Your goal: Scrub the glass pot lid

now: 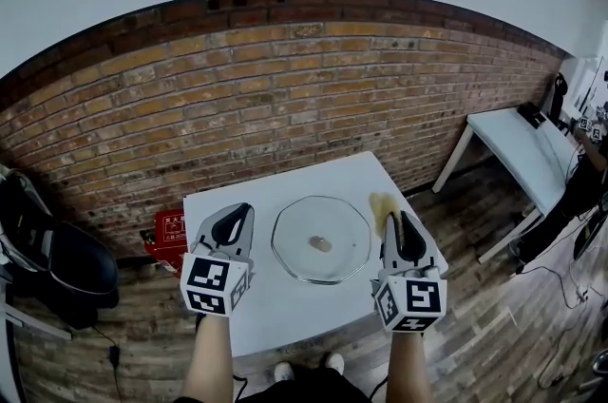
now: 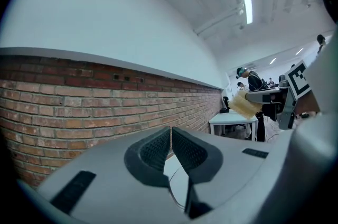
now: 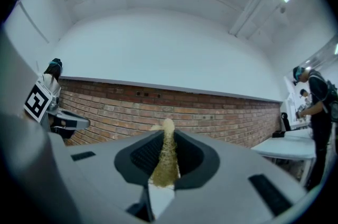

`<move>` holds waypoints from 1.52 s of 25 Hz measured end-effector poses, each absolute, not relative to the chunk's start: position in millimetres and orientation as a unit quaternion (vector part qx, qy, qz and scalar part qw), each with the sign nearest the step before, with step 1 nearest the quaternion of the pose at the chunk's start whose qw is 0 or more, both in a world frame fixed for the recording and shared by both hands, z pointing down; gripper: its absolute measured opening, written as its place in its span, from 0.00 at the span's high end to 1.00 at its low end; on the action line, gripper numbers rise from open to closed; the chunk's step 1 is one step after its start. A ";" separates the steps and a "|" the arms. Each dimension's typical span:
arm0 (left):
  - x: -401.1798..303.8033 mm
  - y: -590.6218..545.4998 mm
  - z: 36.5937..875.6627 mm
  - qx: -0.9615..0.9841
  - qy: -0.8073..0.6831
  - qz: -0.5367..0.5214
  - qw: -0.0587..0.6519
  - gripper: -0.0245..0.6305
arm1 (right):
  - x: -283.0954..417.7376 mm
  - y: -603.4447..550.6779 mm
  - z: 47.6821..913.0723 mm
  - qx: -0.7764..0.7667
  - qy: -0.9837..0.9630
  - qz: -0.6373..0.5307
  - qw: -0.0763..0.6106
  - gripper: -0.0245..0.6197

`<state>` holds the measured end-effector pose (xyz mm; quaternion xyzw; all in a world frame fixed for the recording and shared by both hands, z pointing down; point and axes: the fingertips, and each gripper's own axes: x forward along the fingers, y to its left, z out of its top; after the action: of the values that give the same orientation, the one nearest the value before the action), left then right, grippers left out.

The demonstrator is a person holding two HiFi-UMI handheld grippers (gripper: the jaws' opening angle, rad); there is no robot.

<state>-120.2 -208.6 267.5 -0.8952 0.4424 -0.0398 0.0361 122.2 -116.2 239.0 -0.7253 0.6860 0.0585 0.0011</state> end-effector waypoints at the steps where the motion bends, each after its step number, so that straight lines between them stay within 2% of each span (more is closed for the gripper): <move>1: -118.1 -210.6 266.5 -0.894 0.445 -0.040 0.036 0.94 | 125.1 -118.8 238.6 -0.724 0.687 0.059 0.002 0.87; 17: -85.1 -235.5 288.2 -0.877 0.476 -0.066 0.010 0.94 | 157.8 -165.8 263.1 -0.688 0.725 0.039 -0.011 0.87; 38: -80.0 -283.7 388.6 -0.859 0.492 -0.125 -0.068 0.93 | 158.3 -232.2 354.7 -0.661 0.748 -0.041 -0.042 0.87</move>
<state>-80.0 -283.7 388.6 -0.8587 0.4923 -0.1250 -0.0683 158.3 -232.2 354.7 -0.6610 0.7481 -0.0413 -0.0420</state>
